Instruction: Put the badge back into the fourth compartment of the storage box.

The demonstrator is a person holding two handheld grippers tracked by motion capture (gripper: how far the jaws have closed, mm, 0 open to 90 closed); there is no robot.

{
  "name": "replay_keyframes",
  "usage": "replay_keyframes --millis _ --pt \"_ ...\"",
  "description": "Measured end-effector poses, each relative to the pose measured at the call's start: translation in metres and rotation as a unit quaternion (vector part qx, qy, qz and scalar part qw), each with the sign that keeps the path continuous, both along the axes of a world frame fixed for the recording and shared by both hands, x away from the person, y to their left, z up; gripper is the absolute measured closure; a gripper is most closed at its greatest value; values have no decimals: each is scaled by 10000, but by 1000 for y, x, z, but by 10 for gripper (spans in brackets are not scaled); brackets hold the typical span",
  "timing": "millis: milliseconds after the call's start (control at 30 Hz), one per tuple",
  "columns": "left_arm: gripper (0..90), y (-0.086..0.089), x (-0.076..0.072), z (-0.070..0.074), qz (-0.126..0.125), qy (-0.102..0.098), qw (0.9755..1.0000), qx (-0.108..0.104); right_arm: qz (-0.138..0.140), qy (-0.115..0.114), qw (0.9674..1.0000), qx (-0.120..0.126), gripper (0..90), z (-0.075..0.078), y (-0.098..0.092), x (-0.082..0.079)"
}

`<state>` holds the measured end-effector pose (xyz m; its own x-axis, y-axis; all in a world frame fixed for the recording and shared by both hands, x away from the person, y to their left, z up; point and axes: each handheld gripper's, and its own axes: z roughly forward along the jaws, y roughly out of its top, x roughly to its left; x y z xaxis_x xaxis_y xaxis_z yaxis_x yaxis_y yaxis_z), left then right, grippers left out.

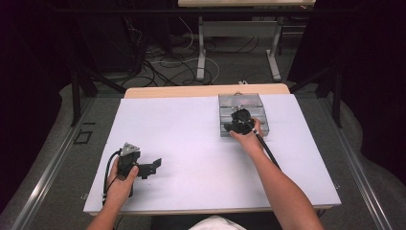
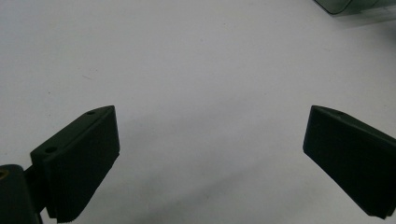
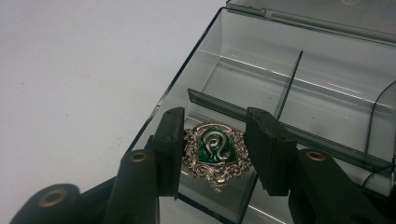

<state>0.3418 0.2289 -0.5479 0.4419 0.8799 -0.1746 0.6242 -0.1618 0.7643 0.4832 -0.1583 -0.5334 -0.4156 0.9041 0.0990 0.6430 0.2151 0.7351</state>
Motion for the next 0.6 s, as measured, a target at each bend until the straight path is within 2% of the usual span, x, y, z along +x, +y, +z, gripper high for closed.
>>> replay_keyframes --millis 167,400,467,600 --pt "38 0 0 0 -1 3 10000 -2 -40 24 10000 12 570 0 0 0" --pt "38 0 0 0 -9 2 10000 -9 -2 -68 10000 16 547 2 -1 0" --pt "38 -1 0 -1 27 -63 10000 -19 -21 -57 10000 27 530 3 -2 0" --pt "38 -1 0 -1 28 -56 10000 -26 -27 -61 10000 3 500 4 -3 0"
